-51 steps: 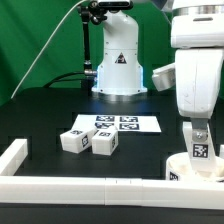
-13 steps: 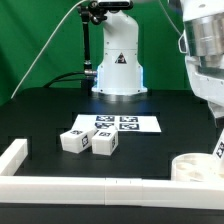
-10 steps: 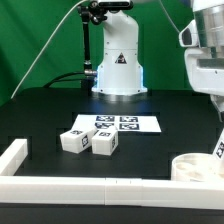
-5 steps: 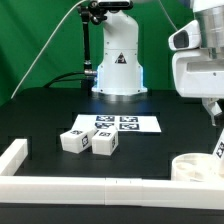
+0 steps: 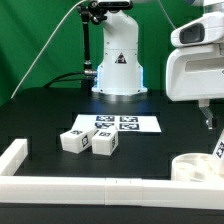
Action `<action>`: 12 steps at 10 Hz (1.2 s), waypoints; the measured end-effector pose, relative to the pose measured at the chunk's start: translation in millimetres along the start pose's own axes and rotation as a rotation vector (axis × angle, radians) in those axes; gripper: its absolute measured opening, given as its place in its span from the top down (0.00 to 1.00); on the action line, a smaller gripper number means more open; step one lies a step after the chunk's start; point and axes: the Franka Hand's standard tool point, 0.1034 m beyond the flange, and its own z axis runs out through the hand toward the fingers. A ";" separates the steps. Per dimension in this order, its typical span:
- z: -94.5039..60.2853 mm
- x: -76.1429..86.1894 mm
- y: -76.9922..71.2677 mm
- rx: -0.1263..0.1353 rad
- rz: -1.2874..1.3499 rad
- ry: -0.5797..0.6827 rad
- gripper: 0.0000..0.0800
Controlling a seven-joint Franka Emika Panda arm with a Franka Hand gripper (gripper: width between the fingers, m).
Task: Assemble stool
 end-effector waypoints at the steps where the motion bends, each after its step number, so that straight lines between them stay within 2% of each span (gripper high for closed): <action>1: 0.2 0.1 0.5 0.000 -0.050 0.000 0.19; 3: 0.5 0.3 1.2 -0.001 -0.210 0.001 0.19; 5: 2.1 1.6 2.0 -0.024 -0.455 0.024 0.19; 11: 2.9 2.4 4.3 -0.041 -0.833 0.020 0.19; 12: 5.5 2.4 6.1 -0.054 -0.976 0.017 0.19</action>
Offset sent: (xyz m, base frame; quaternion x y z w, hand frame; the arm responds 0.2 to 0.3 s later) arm -0.0060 -0.0016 -0.0032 -0.0412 0.0491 -0.2636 0.9625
